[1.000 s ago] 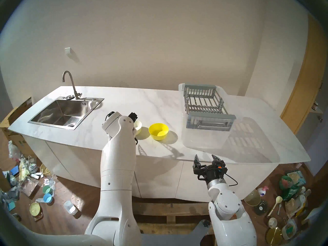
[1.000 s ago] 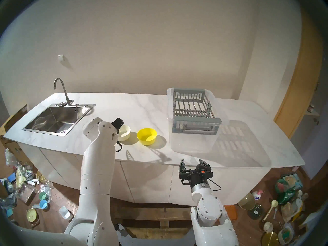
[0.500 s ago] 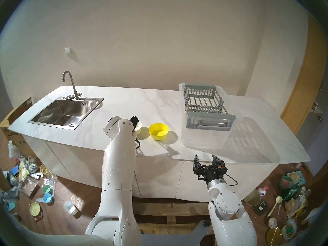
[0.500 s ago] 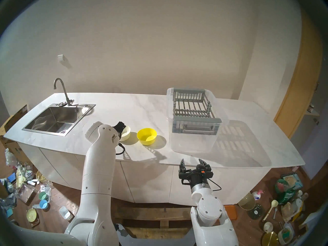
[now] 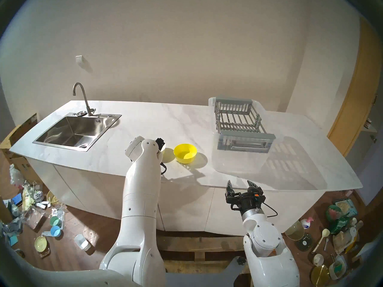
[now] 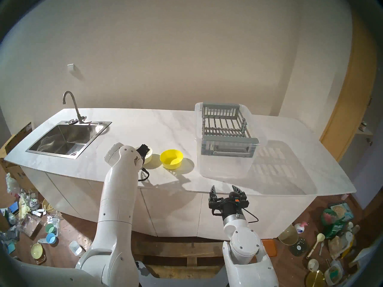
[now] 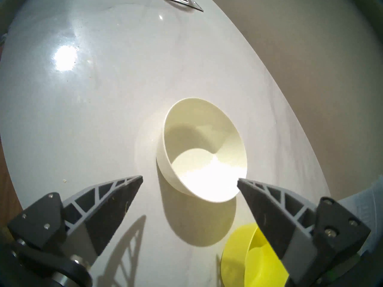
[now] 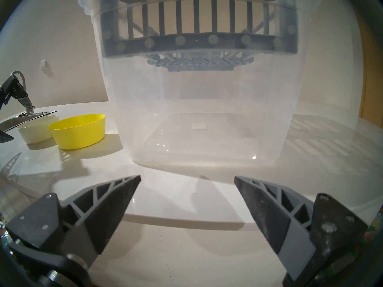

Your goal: Place the plate or bowl neatly into the plate slot of the drying rack

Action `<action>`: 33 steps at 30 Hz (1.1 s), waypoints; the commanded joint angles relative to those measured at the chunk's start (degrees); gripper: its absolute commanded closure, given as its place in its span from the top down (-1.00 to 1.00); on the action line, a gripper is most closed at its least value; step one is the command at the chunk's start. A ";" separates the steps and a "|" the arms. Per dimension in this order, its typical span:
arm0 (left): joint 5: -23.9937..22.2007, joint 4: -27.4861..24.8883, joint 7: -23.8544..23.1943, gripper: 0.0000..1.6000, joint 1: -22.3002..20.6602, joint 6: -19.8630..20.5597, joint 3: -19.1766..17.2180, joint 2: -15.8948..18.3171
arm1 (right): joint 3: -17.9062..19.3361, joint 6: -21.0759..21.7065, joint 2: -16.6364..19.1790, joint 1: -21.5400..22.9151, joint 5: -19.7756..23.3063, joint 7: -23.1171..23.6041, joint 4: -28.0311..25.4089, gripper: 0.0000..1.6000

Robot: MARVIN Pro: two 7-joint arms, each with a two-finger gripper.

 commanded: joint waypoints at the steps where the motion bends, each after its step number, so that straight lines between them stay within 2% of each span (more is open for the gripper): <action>1: 0.27 0.91 -1.84 1.00 -2.77 -1.87 0.57 0.42 | 0.00 -0.28 0.00 0.30 -0.03 -0.01 -1.53 1.00; 14: -0.11 5.81 -3.17 1.00 -5.61 -3.92 0.51 1.49 | 0.00 -0.29 0.00 0.31 -0.03 -0.01 -1.51 1.00; 28: -0.89 10.64 0.51 1.00 -8.52 -2.92 -1.46 2.08 | 0.00 -0.28 0.00 0.30 -0.03 -0.01 -1.53 1.00; 29: -1.03 10.74 0.30 0.02 -8.51 -2.95 -1.51 2.16 | 0.00 -0.28 0.00 0.29 -0.03 -0.01 -1.53 1.00; 30: -0.91 10.88 0.33 -0.44 -8.54 -3.12 -1.50 2.26 | 0.00 -0.28 0.00 0.29 -0.03 -0.01 -1.53 1.00; 31: -1.24 11.03 0.36 -1.00 -8.64 -3.11 -1.76 2.25 | 0.00 -0.28 0.00 0.29 -0.03 -0.01 -1.53 1.00; 33: -1.47 11.20 0.33 -1.00 -8.83 -3.06 -1.96 2.43 | 0.00 -0.28 0.00 0.30 -0.03 -0.01 -1.53 1.00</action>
